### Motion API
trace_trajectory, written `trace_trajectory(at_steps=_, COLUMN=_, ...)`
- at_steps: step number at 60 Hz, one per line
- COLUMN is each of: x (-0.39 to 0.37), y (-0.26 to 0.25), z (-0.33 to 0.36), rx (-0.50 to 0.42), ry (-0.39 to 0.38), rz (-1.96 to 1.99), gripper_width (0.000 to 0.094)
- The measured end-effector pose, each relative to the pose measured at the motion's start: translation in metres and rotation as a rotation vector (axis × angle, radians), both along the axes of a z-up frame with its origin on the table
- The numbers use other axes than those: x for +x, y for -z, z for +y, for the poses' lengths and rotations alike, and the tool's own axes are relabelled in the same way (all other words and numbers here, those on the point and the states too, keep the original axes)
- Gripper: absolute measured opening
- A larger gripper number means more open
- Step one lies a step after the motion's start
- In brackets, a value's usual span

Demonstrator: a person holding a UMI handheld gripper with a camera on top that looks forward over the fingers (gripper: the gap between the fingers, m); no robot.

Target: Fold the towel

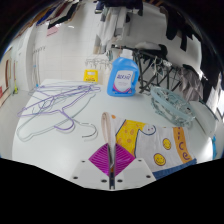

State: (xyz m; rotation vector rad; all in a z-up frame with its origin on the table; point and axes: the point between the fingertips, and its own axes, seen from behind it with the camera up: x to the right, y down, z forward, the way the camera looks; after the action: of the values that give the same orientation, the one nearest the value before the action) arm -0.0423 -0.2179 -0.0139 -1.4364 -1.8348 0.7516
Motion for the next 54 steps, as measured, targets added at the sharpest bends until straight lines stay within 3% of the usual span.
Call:
trace_trajectory(at_steps=10, x=0.000, y=-0.009, z=0.005, rx=-0.135, ry=0.058, rz=-0.072, gripper_width=0.0010)
trace_trajectory(at_steps=26, x=-0.020, y=-0.108, z=0.071, rx=-0.326, ry=0.174, rz=0.031, gripper_width=0.0010)
trace_trajectory(at_steps=39, x=-0.029, y=-0.119, z=0.182, rx=-0.297, ry=0.255, rz=0.031, gripper_width=0.0010)
trace_trajectory(at_steps=54, x=-0.019, y=-0.060, z=0.281, rx=-0.223, ry=0.344, rz=-0.061, gripper_width=0.0037)
